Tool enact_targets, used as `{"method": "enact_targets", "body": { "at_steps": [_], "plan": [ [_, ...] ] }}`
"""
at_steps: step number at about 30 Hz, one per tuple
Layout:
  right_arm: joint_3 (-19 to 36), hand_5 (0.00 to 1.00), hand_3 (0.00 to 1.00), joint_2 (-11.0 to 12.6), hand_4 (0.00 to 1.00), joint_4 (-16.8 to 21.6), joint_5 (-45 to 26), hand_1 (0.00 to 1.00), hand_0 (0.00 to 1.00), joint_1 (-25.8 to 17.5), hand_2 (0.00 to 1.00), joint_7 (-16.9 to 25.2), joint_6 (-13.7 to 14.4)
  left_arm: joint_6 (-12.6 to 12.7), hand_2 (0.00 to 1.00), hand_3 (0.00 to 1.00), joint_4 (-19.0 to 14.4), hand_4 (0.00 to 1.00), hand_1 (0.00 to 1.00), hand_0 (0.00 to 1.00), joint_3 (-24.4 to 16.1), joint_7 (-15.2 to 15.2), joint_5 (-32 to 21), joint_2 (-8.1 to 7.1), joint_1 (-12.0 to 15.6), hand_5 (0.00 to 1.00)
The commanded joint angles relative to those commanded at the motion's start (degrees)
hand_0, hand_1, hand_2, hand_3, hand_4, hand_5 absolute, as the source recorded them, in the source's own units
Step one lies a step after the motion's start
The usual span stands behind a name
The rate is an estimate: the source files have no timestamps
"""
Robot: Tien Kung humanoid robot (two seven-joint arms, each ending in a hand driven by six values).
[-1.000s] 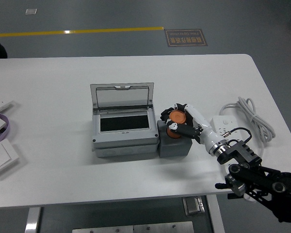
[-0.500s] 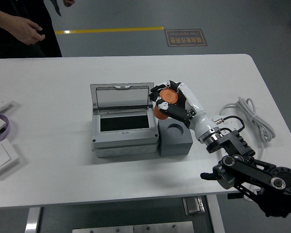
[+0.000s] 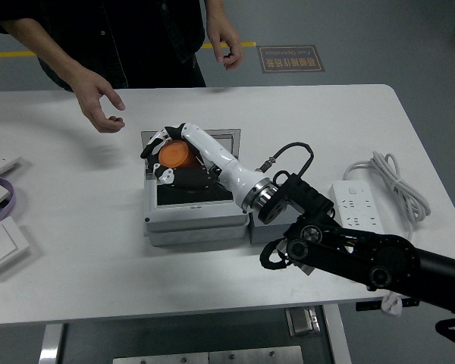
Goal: Pick up the cylinder from the cube,place it in the box,flap close box
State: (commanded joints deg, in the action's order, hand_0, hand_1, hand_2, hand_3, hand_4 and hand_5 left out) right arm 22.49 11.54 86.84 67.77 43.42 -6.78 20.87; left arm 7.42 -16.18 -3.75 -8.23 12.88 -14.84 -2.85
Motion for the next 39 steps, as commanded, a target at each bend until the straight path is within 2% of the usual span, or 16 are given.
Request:
{"method": "enact_targets", "body": {
  "at_steps": [6,9,12,17,22,23,28,29,34,35,39],
  "plan": [
    [-3.3,0.002,0.247,-2.6,0.002,-3.4,13.6,0.181,0.109,1.7,0.312,-11.5,-6.8,0.0,0.577,0.626,-0.1,0.694,0.593,0.596,0.0,-0.1,0.1,0.02,0.0,0.251],
    [-4.8,0.002,0.247,-3.5,0.002,-5.0,19.8,0.181,0.109,2.2,0.312,-15.4,-8.1,0.0,0.577,0.626,-0.1,0.694,0.593,0.596,-0.2,-0.2,0.4,-0.06,0.1,0.251],
    [-6.2,0.002,0.241,-4.4,0.002,-7.6,25.9,0.172,0.097,2.4,0.312,-17.9,-7.5,0.0,0.577,0.626,-0.1,0.694,0.593,0.596,-0.2,-0.2,0.4,-0.13,0.1,0.251],
    [-7.2,0.002,0.229,-5.5,0.002,-10.6,34.0,0.174,0.099,2.2,0.308,-17.6,-4.7,0.0,0.577,0.627,-0.1,0.695,0.593,0.596,-0.1,-0.1,0.3,-0.34,0.0,0.252],
    [-7.0,0.002,0.229,-5.7,0.002,-12.8,38.6,0.174,0.099,2.3,0.308,-16.9,-3.5,-0.1,0.577,0.627,-0.1,0.695,0.593,0.596,0.1,0.0,0.2,-0.33,0.0,0.252],
    [-7.2,0.002,0.256,-5.7,0.002,-13.3,38.6,0.289,0.25,2.3,0.328,-16.6,-3.6,-0.1,0.577,0.627,-0.1,0.695,0.593,0.596,0.1,0.0,0.1,-0.31,-0.1,0.252],
    [-7.6,0.002,0.256,-5.9,0.002,-15.3,36.3,0.289,0.25,2.1,0.328,-16.7,-5.5,-0.1,0.577,0.627,-0.1,0.695,0.593,0.596,0.5,0.2,-0.2,-0.35,-0.2,0.252],
    [-7.5,0.002,0.492,-5.9,0.297,-15.5,36.1,0.523,0.628,2.1,0.529,-16.8,-5.9,-0.2,0.577,0.626,-0.1,0.695,0.593,0.596,0.5,0.2,-0.2,-0.38,-0.2,0.251],
    [-7.5,0.002,0.492,-5.9,0.297,-15.6,36.1,0.523,0.628,2.0,0.529,-17.3,-6.6,-0.1,0.577,0.626,-0.1,0.695,0.593,0.596,0.5,0.2,-0.2,-0.46,-0.1,0.251],
    [-7.6,0.222,0.667,-5.8,0.436,-15.6,36.2,0.671,0.795,2.0,0.655,-17.3,-6.6,-0.1,0.577,0.626,-0.1,0.694,0.593,0.596,0.4,0.2,-0.2,-0.46,-0.1,0.251],
    [-7.5,0.222,0.667,-5.8,0.436,-15.2,36.8,0.671,0.795,2.0,0.655,-17.2,-6.4,-0.1,0.577,0.626,-0.1,0.694,0.593,0.596,0.6,0.3,-0.3,-0.4,-0.1,0.251]
  ]
}}
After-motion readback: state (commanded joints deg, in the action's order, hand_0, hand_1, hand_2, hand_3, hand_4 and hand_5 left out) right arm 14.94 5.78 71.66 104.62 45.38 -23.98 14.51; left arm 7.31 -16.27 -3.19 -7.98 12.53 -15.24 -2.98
